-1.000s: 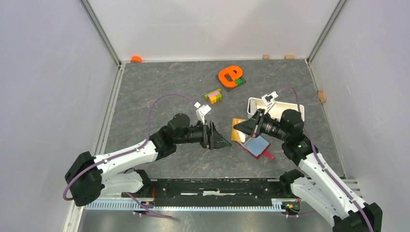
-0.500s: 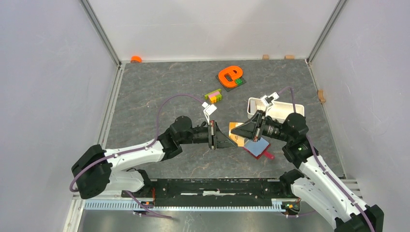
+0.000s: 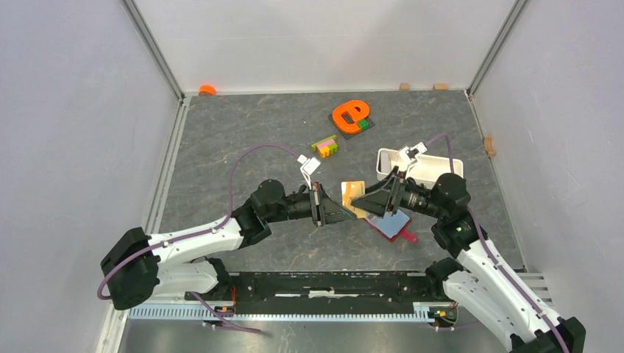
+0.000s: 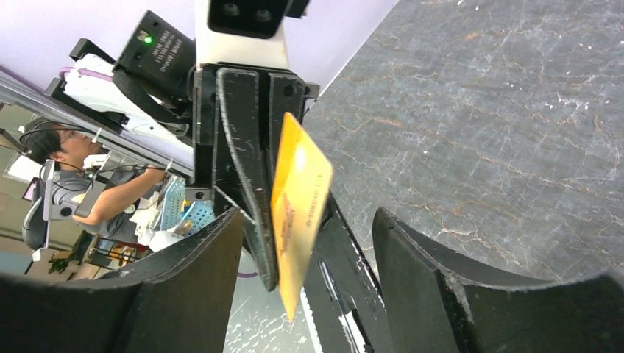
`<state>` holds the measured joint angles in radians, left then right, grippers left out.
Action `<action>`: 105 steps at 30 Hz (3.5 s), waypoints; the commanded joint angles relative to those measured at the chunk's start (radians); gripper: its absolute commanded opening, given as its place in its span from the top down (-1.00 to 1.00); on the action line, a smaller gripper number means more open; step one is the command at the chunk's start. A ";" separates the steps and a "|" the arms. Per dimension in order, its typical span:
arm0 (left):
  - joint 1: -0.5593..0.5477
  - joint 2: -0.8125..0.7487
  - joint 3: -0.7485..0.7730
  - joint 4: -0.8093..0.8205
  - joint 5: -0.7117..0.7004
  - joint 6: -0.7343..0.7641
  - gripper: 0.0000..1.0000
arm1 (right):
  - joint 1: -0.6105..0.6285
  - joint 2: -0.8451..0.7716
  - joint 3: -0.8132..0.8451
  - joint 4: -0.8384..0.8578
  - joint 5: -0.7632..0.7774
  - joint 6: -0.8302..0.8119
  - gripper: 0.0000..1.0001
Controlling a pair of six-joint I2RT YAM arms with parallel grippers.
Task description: Put the credit cards into the card holder
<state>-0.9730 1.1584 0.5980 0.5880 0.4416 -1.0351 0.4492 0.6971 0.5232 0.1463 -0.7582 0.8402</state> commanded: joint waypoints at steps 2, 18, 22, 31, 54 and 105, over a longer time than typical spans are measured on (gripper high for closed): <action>0.005 -0.021 0.000 -0.007 -0.014 0.023 0.96 | -0.004 -0.046 0.006 0.087 0.008 0.034 -0.19; 0.047 0.116 0.137 -0.240 -0.046 0.186 -0.69 | -0.077 0.006 -0.053 -0.314 0.282 -0.067 1.00; 0.098 0.247 0.215 -0.361 -0.077 0.287 -0.77 | -0.220 -0.006 -0.231 -0.274 0.280 0.003 1.00; 0.103 0.551 0.431 -0.470 -0.151 0.441 -0.65 | -0.368 -0.057 -0.426 -0.226 0.341 0.091 1.00; 0.103 0.842 0.646 -0.574 -0.248 0.636 -0.21 | -0.507 -0.003 -0.533 -0.028 0.232 0.159 1.00; 0.102 0.865 0.632 -0.552 -0.193 0.595 0.01 | -0.532 0.050 -0.744 0.071 0.308 0.232 1.00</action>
<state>-0.8700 2.0041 1.2236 0.0235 0.2230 -0.4549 -0.0795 0.7326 0.0040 0.2127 -0.4679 1.0702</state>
